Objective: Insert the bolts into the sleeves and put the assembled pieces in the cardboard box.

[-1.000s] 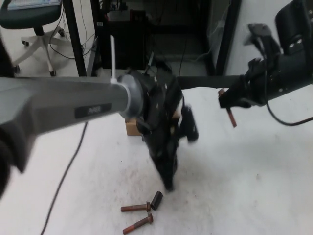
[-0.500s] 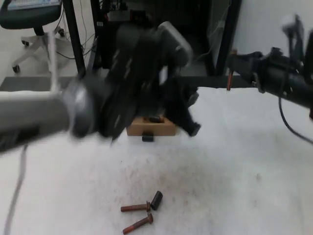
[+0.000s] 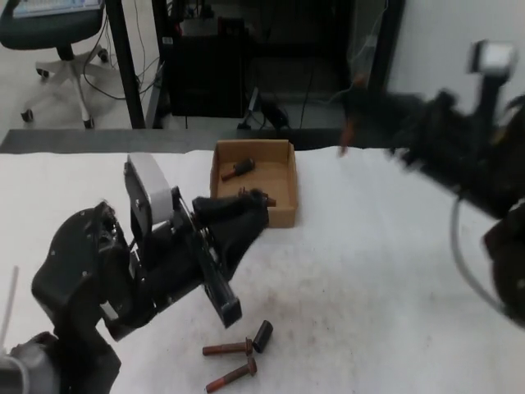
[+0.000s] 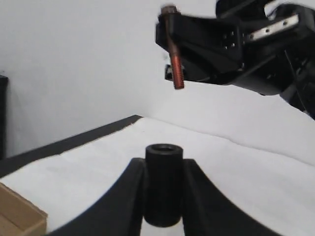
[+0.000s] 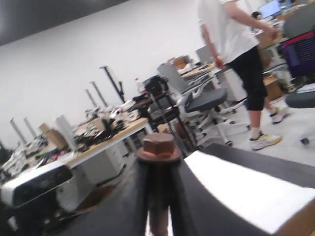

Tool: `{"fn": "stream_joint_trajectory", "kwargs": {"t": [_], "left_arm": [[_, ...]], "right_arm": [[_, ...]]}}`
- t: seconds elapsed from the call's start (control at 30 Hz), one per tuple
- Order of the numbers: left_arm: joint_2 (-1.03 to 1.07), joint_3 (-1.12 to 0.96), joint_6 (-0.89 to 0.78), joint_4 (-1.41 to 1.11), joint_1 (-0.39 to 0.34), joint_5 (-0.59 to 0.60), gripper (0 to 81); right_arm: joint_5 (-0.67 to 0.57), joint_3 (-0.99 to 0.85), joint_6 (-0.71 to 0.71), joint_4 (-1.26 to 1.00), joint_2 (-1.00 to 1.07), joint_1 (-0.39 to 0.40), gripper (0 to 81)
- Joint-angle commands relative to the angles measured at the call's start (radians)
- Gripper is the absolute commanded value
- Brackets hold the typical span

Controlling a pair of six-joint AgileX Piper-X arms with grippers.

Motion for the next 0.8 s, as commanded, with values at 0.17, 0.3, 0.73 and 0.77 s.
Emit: {"fn": "stream_joint_trajectory", "kwargs": {"t": [0.17,0.3,0.73,0.77], "left_arm": [[-0.013,-0.077,0.106,0.296,0.008,0.225,0.3],[-0.013,-0.077,0.149,0.299,0.025,0.243,0.3],[-0.013,-0.077,0.127,0.178,0.108,0.396,0.3],[-0.013,-0.077,0.121,0.167,0.108,0.413,0.3]], "right_arm": [[0.031,0.002,-0.197,0.053,-0.001,0.251,0.8],[0.002,0.002,-0.199,0.053,-0.001,0.248,0.8],[-0.057,0.002,-0.285,0.060,-0.001,0.255,0.8],[-0.057,0.002,-0.299,0.060,-0.001,0.261,0.8]]}}
